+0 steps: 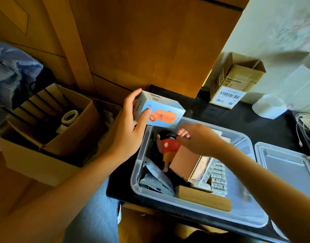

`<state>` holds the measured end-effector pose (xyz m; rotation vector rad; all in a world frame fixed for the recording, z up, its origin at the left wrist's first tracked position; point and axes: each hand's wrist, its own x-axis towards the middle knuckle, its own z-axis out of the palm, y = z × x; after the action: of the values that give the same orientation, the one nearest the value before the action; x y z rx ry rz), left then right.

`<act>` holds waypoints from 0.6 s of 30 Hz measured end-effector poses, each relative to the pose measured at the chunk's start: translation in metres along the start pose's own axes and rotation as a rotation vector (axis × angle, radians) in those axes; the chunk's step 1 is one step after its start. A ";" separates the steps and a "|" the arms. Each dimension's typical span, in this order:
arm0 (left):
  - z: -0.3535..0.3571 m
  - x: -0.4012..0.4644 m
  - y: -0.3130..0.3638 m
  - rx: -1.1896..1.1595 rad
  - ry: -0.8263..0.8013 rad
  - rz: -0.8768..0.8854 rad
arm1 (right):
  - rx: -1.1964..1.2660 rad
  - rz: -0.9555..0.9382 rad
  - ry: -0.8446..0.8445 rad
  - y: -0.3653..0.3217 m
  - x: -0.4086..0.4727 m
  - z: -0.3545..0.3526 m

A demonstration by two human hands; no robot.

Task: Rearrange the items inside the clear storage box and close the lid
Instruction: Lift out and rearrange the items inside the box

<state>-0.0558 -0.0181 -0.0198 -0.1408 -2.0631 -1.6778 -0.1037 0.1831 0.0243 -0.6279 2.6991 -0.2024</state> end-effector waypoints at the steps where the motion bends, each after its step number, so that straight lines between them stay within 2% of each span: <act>1: 0.002 0.000 0.002 -0.027 0.023 -0.008 | -0.080 0.044 -0.090 0.001 0.015 0.002; 4: 0.006 -0.002 0.007 -0.062 0.065 -0.019 | -0.117 0.072 -0.307 -0.012 0.048 0.013; 8: 0.006 -0.003 0.008 -0.063 0.064 -0.029 | 0.031 0.185 -0.464 -0.032 0.063 0.031; 10: 0.005 -0.003 0.008 -0.078 0.056 -0.034 | 0.144 0.179 -0.433 -0.027 0.064 0.030; 18: -0.001 -0.005 0.007 -0.171 0.061 -0.080 | 0.567 -0.052 -0.297 0.016 0.016 -0.003</act>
<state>-0.0483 -0.0166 -0.0155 -0.0629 -1.9021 -1.8828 -0.1248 0.1900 0.0186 -0.5014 2.1919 -0.7860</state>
